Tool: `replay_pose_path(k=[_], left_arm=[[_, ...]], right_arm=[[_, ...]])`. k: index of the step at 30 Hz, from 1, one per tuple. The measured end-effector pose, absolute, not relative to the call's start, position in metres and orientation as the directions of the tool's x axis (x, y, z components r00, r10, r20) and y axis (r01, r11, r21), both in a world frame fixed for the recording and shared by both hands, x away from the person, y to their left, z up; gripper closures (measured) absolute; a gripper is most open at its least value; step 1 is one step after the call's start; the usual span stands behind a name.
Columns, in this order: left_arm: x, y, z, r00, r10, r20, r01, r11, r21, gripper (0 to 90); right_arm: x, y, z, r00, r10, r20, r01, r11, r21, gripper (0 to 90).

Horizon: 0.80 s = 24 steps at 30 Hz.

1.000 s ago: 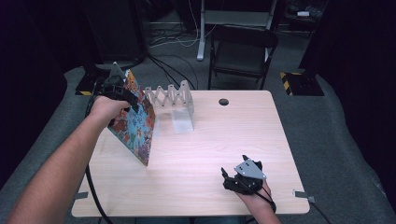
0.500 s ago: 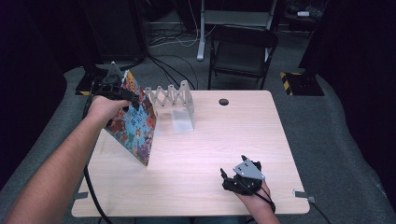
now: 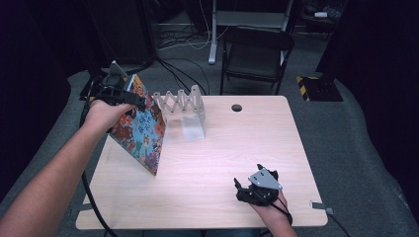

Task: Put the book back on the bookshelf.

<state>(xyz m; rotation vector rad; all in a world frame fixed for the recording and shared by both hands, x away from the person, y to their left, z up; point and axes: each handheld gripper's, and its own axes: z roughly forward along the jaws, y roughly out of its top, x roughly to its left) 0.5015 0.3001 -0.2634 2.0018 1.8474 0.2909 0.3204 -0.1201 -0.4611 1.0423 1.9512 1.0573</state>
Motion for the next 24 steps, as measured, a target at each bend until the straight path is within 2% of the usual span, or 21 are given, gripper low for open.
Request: replay_pose_path(k=[3,9,15,24], left_arm=[[0.486,0.302,-0.261,0.134,0.984,-0.118,0.867,-0.059,0.495,0.4],[0.457,0.314,-0.266,0.153,0.981,-0.122,0.793,-0.048,0.607,0.5],[0.424,0.333,-0.281,0.171,0.968,-0.184,0.718,0.005,0.696,0.8],[0.372,0.34,-0.312,0.205,0.965,-0.161,0.607,0.004,0.795,1.2]], right_arm=[[0.323,-0.123,-0.462,-0.443,0.881,-0.167,0.349,0.341,0.873,0.0],[0.33,-0.133,-0.465,-0.43,0.897,-0.102,0.396,0.289,0.872,0.0],[0.337,-0.146,-0.472,-0.397,0.916,-0.059,0.423,0.239,0.874,0.0],[0.344,-0.168,-0.474,-0.332,0.943,0.01,0.457,0.151,0.876,0.0]])
